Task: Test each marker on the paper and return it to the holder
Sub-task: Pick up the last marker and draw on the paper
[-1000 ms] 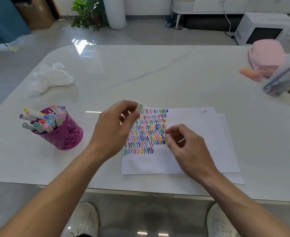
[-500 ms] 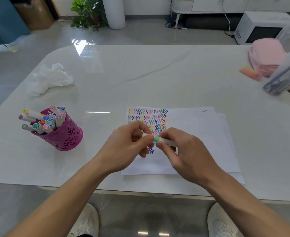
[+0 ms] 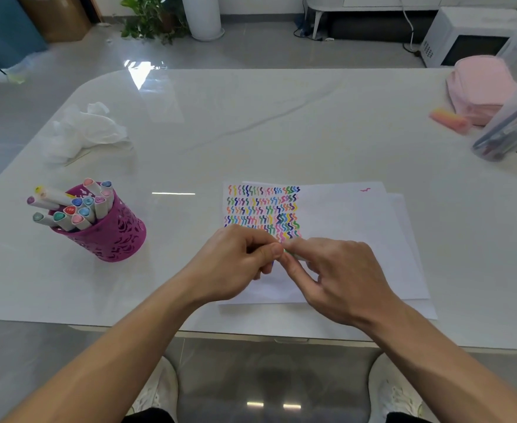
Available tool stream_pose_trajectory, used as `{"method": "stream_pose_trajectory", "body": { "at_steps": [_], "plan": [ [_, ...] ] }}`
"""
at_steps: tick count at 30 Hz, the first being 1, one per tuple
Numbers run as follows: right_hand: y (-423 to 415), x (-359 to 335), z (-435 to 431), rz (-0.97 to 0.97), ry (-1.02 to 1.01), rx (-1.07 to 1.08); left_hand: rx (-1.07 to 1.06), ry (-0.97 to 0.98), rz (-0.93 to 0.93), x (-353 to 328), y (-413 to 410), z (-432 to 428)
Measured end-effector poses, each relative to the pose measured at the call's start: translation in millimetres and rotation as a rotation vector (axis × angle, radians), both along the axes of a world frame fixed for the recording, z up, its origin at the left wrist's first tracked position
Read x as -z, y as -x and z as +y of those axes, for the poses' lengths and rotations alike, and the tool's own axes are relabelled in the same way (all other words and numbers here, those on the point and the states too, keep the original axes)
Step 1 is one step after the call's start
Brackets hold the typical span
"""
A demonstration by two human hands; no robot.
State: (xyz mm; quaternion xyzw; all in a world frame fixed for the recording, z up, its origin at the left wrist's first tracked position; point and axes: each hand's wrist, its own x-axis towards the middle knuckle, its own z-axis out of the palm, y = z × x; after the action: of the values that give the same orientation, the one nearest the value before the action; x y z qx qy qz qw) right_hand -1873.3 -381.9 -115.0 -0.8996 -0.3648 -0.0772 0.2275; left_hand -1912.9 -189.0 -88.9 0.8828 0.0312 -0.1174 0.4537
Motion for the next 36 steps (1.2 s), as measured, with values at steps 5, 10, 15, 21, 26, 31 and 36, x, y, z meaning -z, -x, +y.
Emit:
{"method": "stream_pose_trajectory", "body": {
  "at_steps": [5,10,15,21,26,31,36],
  "plan": [
    [1,1,0,-0.007,-0.008,0.015,-0.046,0.045,0.020,-1,1,-1],
    [1,1,1,-0.022,-0.003,0.030,-0.081,0.076,0.051,-6,1,-4],
    [2,1,1,-0.046,-0.004,0.028,-0.131,0.145,0.130,-8,1,-5],
    [2,5,1,-0.096,0.012,0.048,-0.188,0.234,0.223,-11,0,-6],
    [2,5,0,-0.109,0.040,0.057,-0.243,0.281,0.276,-10,-1,-7],
    [-1,3,-4,-0.065,0.060,0.094,-0.253,0.303,0.234,-11,0,-2],
    [-3,-2,-5,0.268,0.009,0.119,-0.343,0.035,0.056,-1,-5,11]
  ]
}}
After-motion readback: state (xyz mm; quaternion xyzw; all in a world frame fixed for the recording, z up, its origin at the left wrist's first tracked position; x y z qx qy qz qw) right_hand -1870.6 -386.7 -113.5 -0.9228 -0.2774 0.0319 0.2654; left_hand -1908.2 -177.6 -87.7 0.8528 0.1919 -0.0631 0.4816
